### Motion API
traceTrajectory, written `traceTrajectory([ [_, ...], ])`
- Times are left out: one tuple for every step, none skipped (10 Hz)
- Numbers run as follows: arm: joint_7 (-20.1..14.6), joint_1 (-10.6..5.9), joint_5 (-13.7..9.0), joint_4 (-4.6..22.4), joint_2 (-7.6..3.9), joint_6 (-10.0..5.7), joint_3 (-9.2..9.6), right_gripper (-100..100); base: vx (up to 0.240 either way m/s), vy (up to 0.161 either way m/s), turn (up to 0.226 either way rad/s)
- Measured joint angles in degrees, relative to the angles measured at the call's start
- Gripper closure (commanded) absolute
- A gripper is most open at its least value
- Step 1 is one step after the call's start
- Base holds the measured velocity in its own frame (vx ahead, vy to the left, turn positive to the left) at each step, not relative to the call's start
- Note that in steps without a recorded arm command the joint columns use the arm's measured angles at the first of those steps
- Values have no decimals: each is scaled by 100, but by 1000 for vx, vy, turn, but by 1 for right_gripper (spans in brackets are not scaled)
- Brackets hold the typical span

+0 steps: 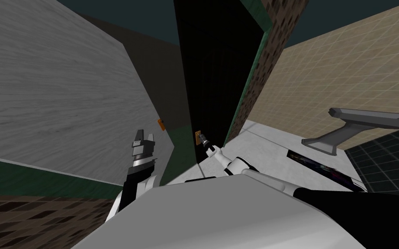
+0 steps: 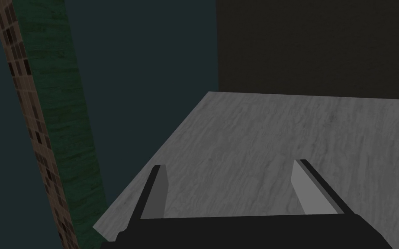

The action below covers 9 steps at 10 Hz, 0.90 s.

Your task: Push the door open

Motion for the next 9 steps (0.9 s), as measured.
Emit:
traceTrajectory([
  [0,0,0,0,1,-1,1,100,0,0,0],
  [-1,1,0,0,1,-1,0,100,98,73,-26],
  [17,3,-6,70,1,-16,-18,100,143,99,-56],
  [53,27,-14,113,11,-18,-47,100,149,99,-37],
  [59,2,-25,168,-11,-18,-70,100,170,112,-49],
  [130,-6,-43,191,21,-14,-140,100,135,81,-15],
  [169,-29,-51,182,19,-16,-169,100,63,42,17],
  [157,-90,-56,226,-1,-73,-177,100,14,11,9],
  [154,-47,-51,96,-17,-44,-173,100,85,95,-74],
])
